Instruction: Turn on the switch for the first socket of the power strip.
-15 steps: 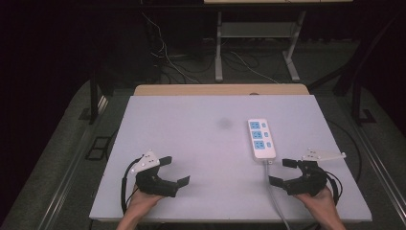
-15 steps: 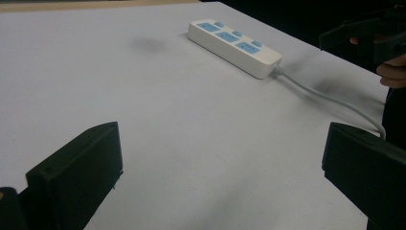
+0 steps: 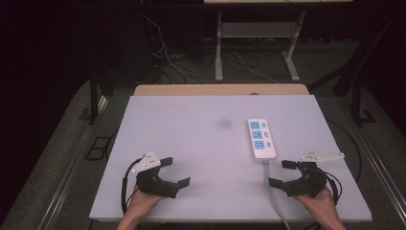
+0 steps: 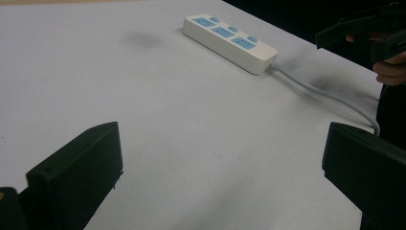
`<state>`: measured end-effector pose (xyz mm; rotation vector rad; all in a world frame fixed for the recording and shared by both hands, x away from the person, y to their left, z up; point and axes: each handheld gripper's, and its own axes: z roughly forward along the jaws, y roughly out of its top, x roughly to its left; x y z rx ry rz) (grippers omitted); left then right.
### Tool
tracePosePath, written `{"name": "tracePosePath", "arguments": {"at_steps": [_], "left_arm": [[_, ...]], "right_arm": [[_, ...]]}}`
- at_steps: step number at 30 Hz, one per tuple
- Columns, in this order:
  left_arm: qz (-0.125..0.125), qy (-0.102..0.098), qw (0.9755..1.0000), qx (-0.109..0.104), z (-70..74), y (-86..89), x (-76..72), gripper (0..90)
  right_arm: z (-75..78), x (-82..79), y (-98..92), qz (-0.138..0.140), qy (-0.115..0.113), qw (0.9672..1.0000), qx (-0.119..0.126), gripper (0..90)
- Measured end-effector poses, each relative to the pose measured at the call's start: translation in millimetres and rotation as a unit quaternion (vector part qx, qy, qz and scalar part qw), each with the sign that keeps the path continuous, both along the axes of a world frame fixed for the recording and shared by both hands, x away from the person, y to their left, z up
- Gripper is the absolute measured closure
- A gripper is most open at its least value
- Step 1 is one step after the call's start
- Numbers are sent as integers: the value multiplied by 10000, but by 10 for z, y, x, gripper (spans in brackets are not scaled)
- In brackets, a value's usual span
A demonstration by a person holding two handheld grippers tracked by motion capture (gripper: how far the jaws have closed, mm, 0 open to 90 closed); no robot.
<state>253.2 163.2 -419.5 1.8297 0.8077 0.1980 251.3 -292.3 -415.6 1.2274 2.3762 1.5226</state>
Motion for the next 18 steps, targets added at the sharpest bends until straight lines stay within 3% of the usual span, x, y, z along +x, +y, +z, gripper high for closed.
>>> {"name": "tracePosePath", "arguments": {"at_steps": [18], "left_arm": [[4,101,9999,-4,-25,41,11,0]], "right_arm": [[17,-4,-48,-38,162,9998,-63,3]]}}
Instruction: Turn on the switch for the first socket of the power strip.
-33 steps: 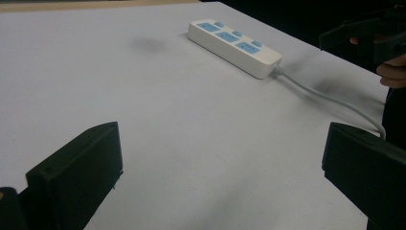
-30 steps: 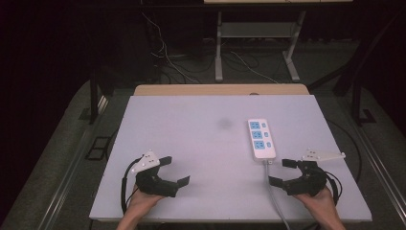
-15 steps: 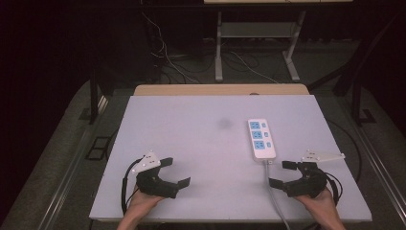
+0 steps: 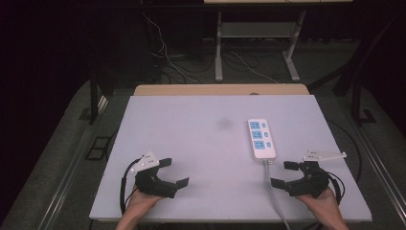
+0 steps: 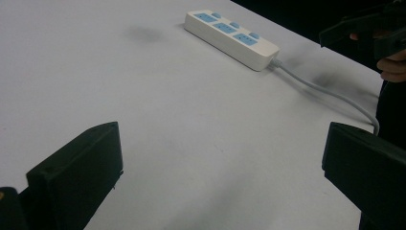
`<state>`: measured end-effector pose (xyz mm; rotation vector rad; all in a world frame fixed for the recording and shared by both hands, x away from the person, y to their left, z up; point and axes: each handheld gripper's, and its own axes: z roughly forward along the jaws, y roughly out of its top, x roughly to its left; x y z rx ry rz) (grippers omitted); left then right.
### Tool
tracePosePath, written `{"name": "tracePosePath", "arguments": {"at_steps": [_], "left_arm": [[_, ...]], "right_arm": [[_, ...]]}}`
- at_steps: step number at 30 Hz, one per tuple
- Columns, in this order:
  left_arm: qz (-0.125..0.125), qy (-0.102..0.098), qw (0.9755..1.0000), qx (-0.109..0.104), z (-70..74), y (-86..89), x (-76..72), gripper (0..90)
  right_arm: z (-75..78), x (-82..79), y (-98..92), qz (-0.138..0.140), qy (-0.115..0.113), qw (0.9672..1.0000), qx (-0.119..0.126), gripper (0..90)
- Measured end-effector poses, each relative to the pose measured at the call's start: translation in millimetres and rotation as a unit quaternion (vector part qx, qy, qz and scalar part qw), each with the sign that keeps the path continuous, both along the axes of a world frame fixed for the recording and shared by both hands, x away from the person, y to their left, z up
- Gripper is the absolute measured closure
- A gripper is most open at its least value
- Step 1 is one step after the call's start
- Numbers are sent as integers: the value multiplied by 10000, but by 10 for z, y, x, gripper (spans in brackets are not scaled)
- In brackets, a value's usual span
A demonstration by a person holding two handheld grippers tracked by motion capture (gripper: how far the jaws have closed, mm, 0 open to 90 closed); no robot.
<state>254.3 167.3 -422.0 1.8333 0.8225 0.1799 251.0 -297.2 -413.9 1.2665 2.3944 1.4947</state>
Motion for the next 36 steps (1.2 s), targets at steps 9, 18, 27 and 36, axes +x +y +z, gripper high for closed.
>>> {"name": "tracePosePath", "arguments": {"at_steps": [9,18,27,36], "left_arm": [[-47,32,10000,59,-9,-11,0,0],[-83,42,9999,83,-15,-16,0,0],[-108,48,9999,94,-18,-28,-3,0],[-104,47,9999,100,-20,-25,-3,0]], "right_arm": [[62,30,-7,84,31,9998,-156,3],[180,93,-33,185,68,9993,-307,2],[290,180,-29,314,82,9987,-386,3],[385,281,-38,359,108,9983,-450,2]]}}
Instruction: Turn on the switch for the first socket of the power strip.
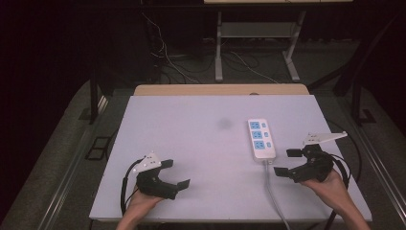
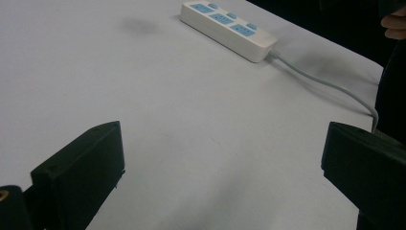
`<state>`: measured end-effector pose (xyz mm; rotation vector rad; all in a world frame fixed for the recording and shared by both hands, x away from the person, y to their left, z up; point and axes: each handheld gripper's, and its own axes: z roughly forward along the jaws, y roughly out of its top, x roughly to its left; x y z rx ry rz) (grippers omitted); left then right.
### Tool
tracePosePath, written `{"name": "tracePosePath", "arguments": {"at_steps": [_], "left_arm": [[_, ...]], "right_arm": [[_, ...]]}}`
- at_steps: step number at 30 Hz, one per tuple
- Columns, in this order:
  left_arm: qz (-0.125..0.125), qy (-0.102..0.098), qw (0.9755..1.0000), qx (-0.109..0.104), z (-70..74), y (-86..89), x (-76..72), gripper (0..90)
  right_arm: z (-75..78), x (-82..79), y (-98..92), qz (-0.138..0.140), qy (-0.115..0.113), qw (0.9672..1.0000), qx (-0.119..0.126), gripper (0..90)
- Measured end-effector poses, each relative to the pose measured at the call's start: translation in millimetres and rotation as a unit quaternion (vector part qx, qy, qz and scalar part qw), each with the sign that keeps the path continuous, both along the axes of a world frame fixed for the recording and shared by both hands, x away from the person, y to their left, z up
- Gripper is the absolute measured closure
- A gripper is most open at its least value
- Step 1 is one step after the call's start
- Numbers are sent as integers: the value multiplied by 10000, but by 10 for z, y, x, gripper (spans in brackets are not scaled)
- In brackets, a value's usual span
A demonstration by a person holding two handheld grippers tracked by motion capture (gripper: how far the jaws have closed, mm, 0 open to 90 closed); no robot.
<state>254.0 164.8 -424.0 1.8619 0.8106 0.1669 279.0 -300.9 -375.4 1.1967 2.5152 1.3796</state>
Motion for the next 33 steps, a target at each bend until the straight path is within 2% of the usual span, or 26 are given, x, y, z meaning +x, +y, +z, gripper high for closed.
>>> {"name": "tracePosePath", "arguments": {"at_steps": [11,33], "left_arm": [[33,-13,10000,-62,6,9,-3,0],[122,-63,9999,-20,5,10,-6,0]], "right_arm": [[59,91,-4,25,21,10000,-67,3],[154,327,5,56,142,9995,-272,3]]}}
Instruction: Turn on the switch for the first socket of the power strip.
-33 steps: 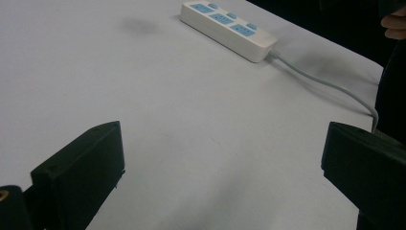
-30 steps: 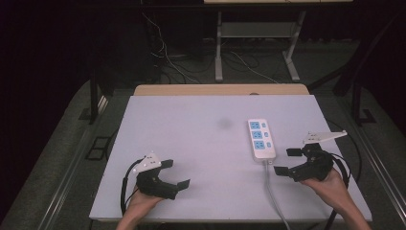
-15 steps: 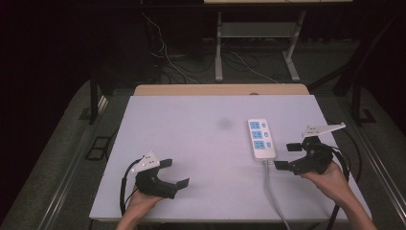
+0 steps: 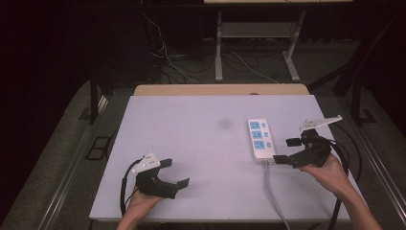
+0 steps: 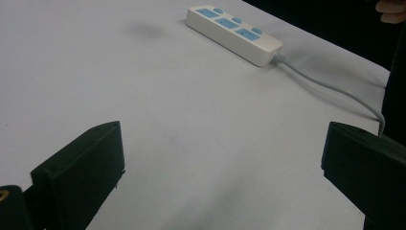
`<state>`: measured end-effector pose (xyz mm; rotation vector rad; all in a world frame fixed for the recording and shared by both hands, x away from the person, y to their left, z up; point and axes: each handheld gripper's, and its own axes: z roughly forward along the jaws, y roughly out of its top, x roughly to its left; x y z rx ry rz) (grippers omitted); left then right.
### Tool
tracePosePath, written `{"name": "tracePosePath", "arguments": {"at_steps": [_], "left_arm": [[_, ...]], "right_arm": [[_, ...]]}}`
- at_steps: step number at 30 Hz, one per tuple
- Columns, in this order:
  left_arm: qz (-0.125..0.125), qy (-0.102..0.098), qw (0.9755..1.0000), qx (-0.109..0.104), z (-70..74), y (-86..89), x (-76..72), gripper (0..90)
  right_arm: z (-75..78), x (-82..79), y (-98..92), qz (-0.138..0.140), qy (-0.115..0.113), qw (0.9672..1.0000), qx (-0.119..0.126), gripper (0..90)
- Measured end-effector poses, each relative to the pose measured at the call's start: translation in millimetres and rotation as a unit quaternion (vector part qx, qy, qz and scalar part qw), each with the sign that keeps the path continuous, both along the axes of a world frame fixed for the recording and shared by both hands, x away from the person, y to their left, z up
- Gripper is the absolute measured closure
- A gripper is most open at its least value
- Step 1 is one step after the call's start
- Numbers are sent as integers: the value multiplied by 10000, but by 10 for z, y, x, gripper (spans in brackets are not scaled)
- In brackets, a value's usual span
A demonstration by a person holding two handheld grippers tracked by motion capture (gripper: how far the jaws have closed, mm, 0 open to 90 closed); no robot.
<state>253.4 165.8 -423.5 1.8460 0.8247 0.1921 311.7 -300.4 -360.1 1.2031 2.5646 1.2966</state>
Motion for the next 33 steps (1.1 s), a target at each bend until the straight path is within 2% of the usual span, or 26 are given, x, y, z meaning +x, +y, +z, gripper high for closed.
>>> {"name": "tracePosePath", "arguments": {"at_steps": [19,33], "left_arm": [[10,3,10000,-2,-2,3,-3,0],[-3,10,10000,13,-7,-2,2,0]], "right_arm": [[66,244,82,64,115,9997,-206,3],[2,387,68,-124,257,9993,-235,3]]}}
